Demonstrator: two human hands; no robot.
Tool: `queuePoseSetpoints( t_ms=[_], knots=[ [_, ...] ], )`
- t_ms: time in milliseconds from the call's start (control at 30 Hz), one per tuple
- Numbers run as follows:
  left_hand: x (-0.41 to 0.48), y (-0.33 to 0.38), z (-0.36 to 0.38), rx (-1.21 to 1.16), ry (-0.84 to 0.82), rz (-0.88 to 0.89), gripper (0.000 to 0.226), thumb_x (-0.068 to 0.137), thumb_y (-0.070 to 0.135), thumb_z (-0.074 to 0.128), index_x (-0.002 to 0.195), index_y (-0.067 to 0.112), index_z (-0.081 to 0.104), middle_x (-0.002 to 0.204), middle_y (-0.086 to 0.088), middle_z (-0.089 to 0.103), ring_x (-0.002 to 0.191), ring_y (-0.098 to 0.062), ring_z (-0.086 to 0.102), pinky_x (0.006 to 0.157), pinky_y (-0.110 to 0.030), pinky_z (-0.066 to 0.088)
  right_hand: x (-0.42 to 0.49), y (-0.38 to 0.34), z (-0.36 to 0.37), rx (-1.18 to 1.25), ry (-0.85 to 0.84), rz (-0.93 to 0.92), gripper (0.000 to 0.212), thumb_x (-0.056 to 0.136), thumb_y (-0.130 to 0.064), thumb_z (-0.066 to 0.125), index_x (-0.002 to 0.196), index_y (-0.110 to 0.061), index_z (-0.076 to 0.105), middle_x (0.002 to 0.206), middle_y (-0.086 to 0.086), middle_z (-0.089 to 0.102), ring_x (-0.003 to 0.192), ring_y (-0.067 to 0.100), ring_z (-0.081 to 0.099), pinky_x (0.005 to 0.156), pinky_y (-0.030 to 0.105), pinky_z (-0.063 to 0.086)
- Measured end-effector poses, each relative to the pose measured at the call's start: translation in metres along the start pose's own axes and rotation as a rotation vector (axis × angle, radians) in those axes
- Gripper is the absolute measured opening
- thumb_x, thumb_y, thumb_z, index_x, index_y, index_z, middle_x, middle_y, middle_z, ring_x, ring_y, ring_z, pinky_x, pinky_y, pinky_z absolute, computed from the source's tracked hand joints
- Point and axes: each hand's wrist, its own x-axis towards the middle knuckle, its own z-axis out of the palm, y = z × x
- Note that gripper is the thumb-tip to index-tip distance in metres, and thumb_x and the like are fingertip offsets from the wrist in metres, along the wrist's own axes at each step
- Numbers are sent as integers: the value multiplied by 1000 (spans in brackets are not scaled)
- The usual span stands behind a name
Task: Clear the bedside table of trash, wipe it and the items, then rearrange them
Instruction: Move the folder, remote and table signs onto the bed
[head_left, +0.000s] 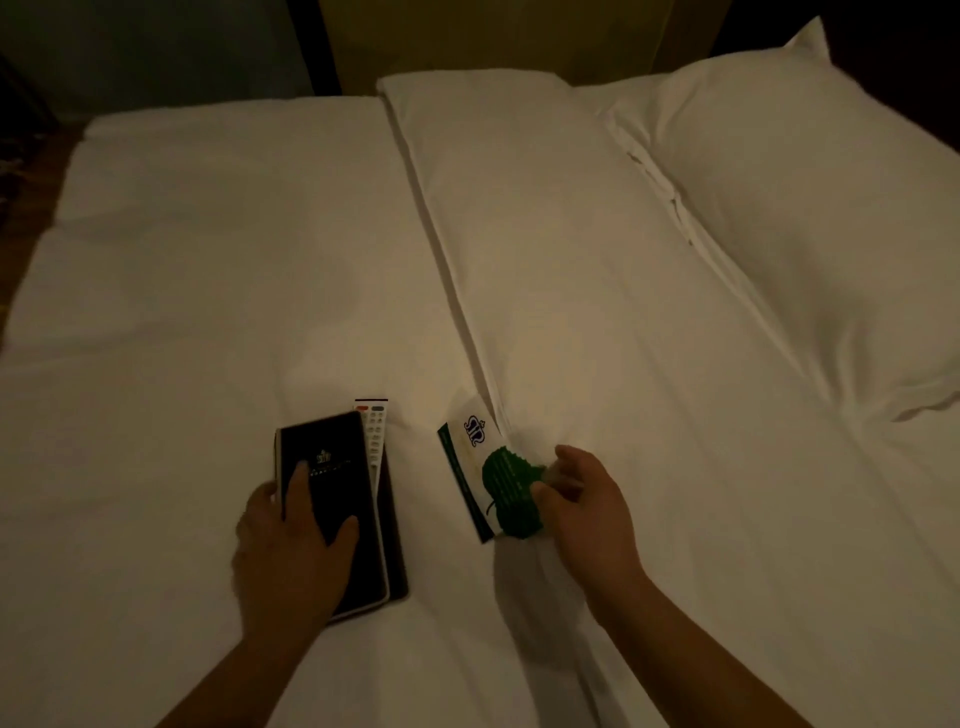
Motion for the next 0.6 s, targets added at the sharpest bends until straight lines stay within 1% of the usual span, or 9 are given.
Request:
queuePoseSetpoints(
  t_ms=[33,100,167,233,267,367,433,533,600],
  knots=[
    [-2,7,-2,68,1,68,81,88,45,65,156,24,27,152,-21,33,138,-41,33,105,-60,37,-2,-1,-3,-33,14,-36,47,92,-17,64,135,-28,50,128,-2,58,112,12,58,97,35,53],
    [-7,24,-4,124,-11,200,77,91,51,58,157,26,27,157,-18,32,143,-38,30,109,-61,34,-8,-4,-10,-55,31,-91,43,92,-20,64,131,-31,53,128,-5,57,108,4,57,94,33,54],
    [-16,43,-8,148,-29,304,78,90,63,42,157,27,25,159,-18,30,147,-38,26,113,-61,28,-13,-6,-20,-58,33,-126,40,92,-22,65,129,-32,55,127,-11,58,106,-2,56,86,25,53],
    [-29,63,-10,161,-57,379,84,83,71,23,158,33,17,163,-16,24,150,-36,18,116,-61,19,-20,-6,-34,-47,33,-135,41,90,-24,67,128,-34,56,124,-16,59,107,-2,56,79,16,49],
    [-36,73,-10,170,-68,417,84,82,73,18,157,36,12,164,-14,21,152,-35,14,117,-62,16,-25,-6,-41,-34,36,-130,42,90,-24,68,128,-35,56,121,-18,59,106,-2,57,75,14,47],
    [-60,104,-9,164,-92,529,79,84,74,18,156,43,11,165,-13,19,153,-34,9,118,-64,14,-42,-4,-71,-1,58,-122,41,90,-22,68,125,-39,56,116,-21,61,101,-3,59,62,9,48],
    [-78,126,-5,122,-114,595,76,84,73,22,155,47,11,165,-11,18,153,-34,6,118,-64,13,-53,-1,-95,35,93,-115,40,90,-18,67,124,-37,58,114,-20,63,97,-4,61,57,7,49],
    [-106,157,4,103,-142,673,72,85,75,19,150,57,-6,167,-6,7,154,-30,-6,119,-62,9,-70,5,-132,75,140,-113,38,90,-18,67,121,-39,59,111,-20,65,92,-11,60,57,8,50],
    [-126,178,11,110,-143,722,72,86,76,19,149,58,-10,167,-6,8,154,-30,-5,120,-62,9,-81,11,-157,64,172,-105,37,90,-23,67,119,-43,58,109,-22,65,92,-13,59,67,12,48]
  ],
)
